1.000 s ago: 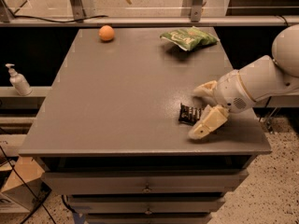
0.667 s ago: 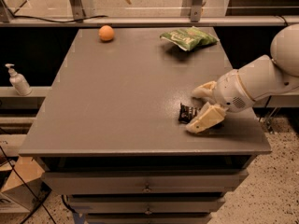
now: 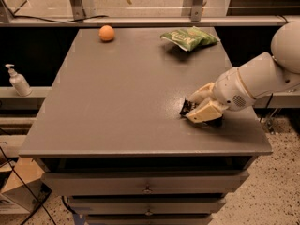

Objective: Move rxbar chocolate near orange

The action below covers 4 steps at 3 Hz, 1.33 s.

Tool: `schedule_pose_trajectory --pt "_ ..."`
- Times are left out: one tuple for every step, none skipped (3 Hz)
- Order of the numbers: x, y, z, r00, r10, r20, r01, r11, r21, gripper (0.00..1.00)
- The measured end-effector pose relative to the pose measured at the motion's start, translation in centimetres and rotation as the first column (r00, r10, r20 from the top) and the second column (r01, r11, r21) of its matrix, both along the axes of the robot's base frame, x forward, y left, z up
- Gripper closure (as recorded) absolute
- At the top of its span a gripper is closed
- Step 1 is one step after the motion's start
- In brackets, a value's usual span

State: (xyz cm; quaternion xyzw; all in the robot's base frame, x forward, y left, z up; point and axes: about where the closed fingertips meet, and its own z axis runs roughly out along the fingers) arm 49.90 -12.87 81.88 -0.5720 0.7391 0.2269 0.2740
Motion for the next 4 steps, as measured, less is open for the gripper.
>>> schedule_pose_trajectory --pt "0.0 0.0 0.2 1.0 0.0 0.0 0.0 1.0 0.0 1.0" --pt "1.2 0.8 2.1 0.9983 0.034 0.046 -0.035 0.999 0.003 1.0" --pt "3.9 2.0 5.9 0.9895 0.081 0.12 -0.079 0.997 -0.016 1.0" --pt "6.5 2.8 11.4 0.9715 0.067 0.227 -0.067 0.998 -0.009 1.0"
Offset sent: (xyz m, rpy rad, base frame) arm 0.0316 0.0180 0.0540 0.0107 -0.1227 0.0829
